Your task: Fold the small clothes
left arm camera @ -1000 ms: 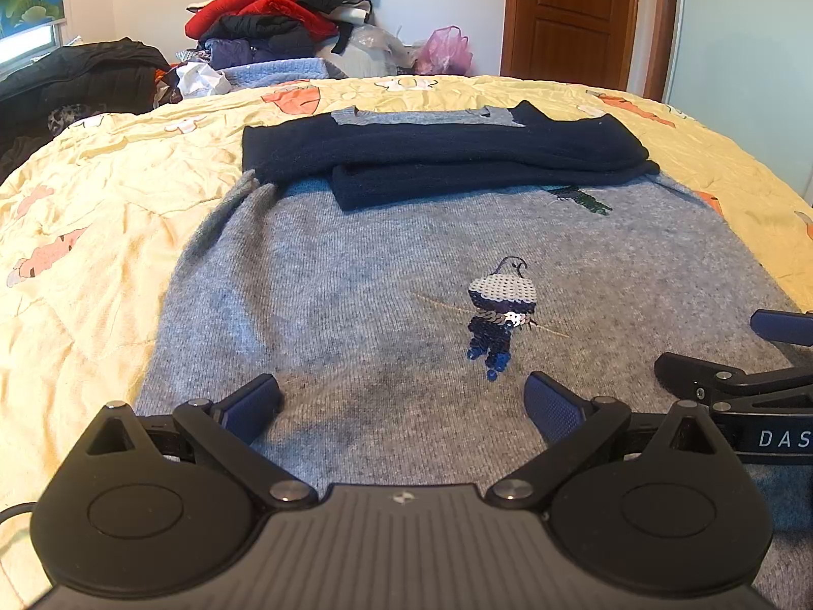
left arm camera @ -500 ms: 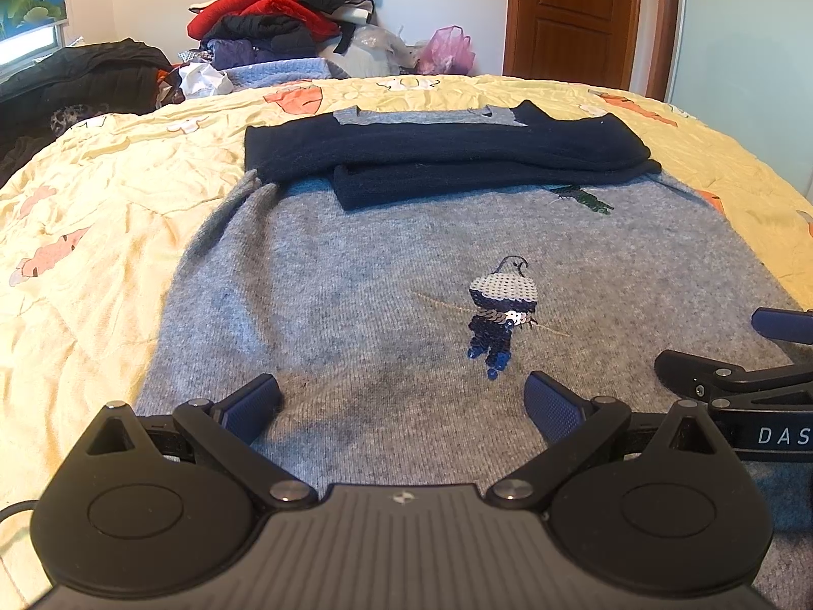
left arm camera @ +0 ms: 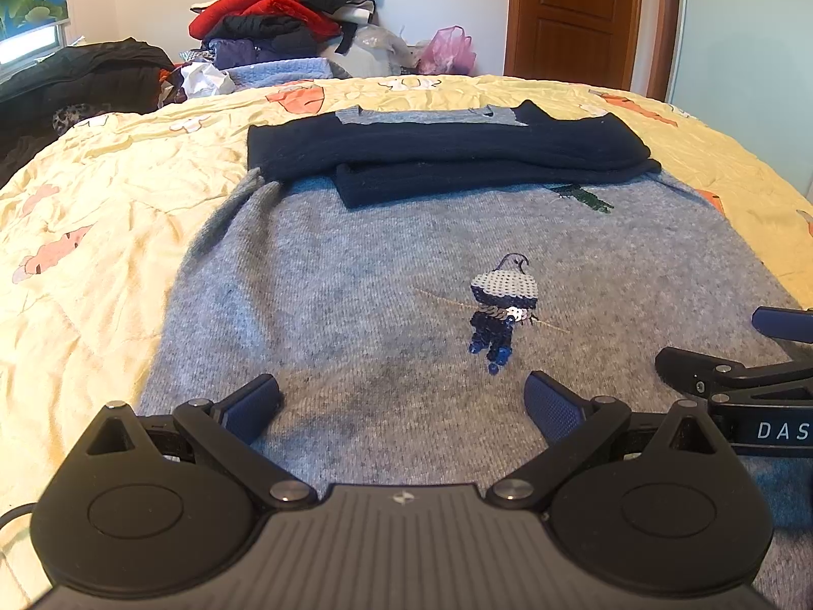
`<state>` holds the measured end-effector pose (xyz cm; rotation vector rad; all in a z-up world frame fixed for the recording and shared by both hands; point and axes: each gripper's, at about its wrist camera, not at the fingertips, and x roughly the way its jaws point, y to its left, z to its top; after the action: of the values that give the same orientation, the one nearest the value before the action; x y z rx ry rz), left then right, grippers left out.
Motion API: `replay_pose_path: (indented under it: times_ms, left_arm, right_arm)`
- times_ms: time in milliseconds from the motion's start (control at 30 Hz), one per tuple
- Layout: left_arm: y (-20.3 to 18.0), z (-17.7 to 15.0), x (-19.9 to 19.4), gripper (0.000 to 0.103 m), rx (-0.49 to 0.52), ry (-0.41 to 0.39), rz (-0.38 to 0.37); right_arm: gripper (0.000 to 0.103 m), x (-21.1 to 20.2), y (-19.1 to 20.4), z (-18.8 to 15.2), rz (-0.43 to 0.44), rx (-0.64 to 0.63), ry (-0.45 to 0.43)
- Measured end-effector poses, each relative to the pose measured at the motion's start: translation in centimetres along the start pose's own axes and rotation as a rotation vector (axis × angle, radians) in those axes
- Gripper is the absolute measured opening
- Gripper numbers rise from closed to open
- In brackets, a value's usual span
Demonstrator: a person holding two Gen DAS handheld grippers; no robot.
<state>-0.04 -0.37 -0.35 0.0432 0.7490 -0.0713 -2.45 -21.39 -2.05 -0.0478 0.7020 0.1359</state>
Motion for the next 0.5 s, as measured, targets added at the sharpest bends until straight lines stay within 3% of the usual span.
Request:
replay_pose_path:
  times_ms: [500]
  left_arm:
    - [0.10,-0.32,-0.44,0.103,-0.005,0.000,0.005]
  right_arm:
    - [0.103,-0.02,-0.04,-0.02,0.000,0.000,0.000]
